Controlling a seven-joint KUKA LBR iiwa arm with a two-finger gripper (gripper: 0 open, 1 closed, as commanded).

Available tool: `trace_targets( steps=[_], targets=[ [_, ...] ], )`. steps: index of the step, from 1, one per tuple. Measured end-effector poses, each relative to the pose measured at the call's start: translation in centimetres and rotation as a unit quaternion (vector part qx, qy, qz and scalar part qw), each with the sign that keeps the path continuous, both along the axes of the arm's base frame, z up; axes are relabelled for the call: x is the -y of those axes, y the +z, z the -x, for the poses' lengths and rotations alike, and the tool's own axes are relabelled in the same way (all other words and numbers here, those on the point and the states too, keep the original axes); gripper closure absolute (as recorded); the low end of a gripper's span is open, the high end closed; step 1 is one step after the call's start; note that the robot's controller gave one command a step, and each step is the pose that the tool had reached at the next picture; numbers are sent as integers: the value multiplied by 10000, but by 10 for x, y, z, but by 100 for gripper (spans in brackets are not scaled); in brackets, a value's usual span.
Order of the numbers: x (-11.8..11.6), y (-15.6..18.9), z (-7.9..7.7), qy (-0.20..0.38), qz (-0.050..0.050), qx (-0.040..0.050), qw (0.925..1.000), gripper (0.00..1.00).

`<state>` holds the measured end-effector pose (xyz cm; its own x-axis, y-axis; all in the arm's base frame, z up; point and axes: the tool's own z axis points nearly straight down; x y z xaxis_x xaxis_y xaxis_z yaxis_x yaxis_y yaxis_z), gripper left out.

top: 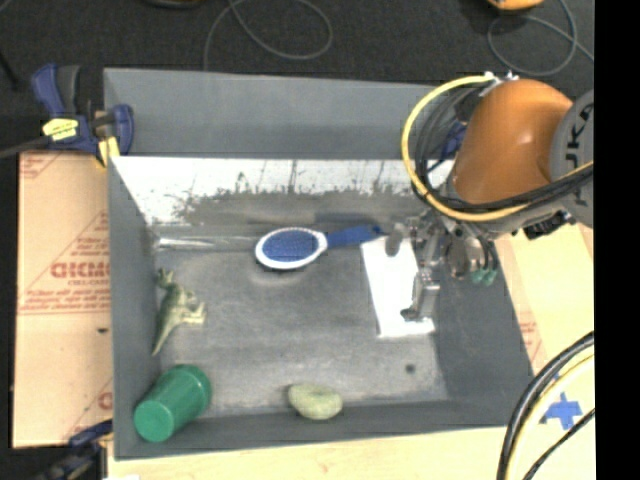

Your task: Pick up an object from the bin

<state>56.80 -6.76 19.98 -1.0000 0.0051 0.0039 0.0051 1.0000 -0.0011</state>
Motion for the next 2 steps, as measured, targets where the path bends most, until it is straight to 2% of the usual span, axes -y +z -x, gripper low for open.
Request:
trace_targets(
  steps=[1,2],
  targets=[
    [0,5,-2,7,4,42,10000,0],
    [-35,-58,-32,518,2,58,9986,0]
  ],
)
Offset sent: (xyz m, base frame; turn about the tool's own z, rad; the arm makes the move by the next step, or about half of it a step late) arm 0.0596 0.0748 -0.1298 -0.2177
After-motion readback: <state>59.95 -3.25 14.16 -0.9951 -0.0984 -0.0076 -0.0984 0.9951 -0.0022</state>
